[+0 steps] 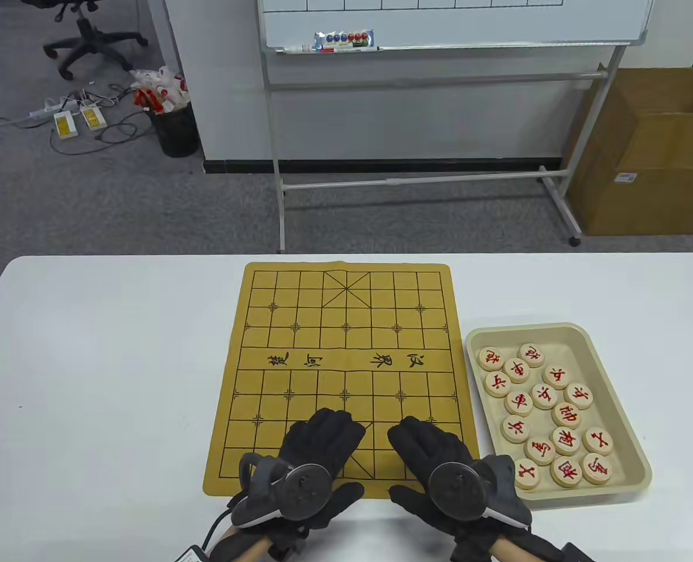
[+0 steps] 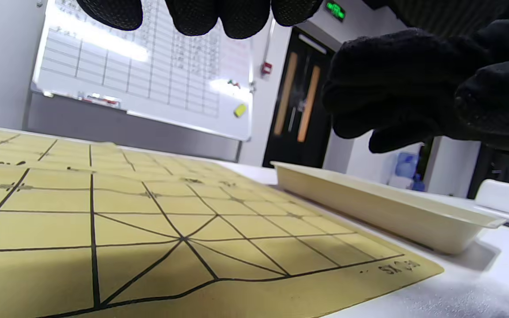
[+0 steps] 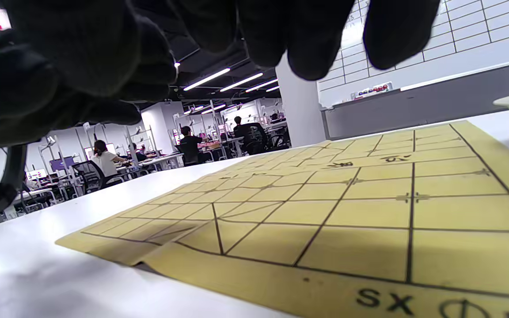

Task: Set up Chinese chess pieces

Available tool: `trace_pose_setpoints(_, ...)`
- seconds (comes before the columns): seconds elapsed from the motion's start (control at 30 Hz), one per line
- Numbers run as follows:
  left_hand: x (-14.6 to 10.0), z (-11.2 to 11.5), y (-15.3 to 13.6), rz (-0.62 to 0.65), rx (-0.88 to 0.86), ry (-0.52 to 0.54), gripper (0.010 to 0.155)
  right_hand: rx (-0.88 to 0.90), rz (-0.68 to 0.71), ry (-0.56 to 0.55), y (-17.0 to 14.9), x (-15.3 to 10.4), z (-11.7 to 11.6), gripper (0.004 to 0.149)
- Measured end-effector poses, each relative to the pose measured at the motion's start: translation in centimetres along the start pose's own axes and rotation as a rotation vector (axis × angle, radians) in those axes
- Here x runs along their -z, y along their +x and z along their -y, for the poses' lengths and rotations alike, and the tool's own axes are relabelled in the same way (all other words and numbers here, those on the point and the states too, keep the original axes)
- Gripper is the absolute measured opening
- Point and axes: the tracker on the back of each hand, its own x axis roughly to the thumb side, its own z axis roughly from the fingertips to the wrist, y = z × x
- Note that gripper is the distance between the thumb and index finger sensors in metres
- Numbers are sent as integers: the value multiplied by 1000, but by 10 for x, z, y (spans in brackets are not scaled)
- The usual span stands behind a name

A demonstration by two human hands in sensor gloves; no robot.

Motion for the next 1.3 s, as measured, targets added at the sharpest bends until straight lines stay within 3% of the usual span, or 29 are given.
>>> trace_pose_setpoints(0.57,0,2,5,14,21,7,86,6,-24,-57,-7,0,11,86)
trace_pose_setpoints(0.7,-1,2,4,15,26,13,86,-27,-82,-141,-22,1,38,85)
trace_pose_setpoints(0.9,-2,0,3,14,23,23,86,-67,-299,-249,-82,-1,96,84)
trace_pose_setpoints(1.0,-2,-1,3,14,24,23,86,-94,-413,-230,-119,-6,102,82)
trace_pose_setpoints(1.1,-2,-1,3,13,24,26,86,-104,-504,-186,-149,-12,89,79)
trace_pose_setpoints(1.3,-2,0,3,14,24,16,86,-162,-570,44,-171,-7,62,68)
